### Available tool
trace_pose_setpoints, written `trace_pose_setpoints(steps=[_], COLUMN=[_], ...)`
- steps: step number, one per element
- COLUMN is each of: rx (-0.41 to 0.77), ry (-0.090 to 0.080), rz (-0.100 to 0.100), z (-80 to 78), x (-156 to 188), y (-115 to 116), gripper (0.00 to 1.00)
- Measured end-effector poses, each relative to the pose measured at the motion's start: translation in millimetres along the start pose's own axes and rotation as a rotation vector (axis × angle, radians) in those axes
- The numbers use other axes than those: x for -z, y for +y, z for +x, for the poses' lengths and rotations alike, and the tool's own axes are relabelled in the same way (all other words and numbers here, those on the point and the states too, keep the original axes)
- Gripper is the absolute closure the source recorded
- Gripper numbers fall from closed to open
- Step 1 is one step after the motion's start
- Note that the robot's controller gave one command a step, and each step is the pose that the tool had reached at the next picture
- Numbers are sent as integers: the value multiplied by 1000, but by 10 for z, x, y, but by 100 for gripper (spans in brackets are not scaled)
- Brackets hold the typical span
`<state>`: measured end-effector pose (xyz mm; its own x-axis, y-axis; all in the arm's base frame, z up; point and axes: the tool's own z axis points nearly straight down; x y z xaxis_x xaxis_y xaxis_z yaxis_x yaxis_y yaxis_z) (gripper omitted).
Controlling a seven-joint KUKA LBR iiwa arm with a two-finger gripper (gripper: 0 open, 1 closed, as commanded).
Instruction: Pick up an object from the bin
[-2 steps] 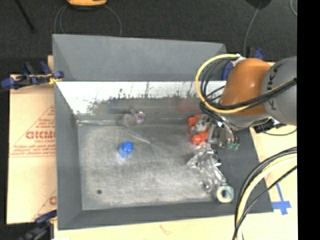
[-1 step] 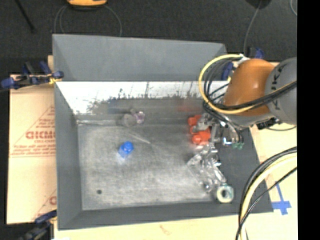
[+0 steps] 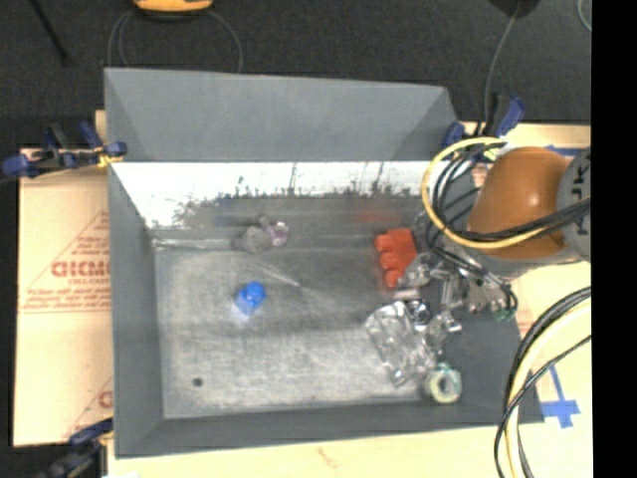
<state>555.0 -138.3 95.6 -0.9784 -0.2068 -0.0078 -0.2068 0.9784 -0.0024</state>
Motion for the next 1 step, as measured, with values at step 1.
trace_pose_setpoints(steps=[1], rx=[-2], ry=[3], rz=[-1], z=[18], x=[-8], y=[-10], gripper=[100])
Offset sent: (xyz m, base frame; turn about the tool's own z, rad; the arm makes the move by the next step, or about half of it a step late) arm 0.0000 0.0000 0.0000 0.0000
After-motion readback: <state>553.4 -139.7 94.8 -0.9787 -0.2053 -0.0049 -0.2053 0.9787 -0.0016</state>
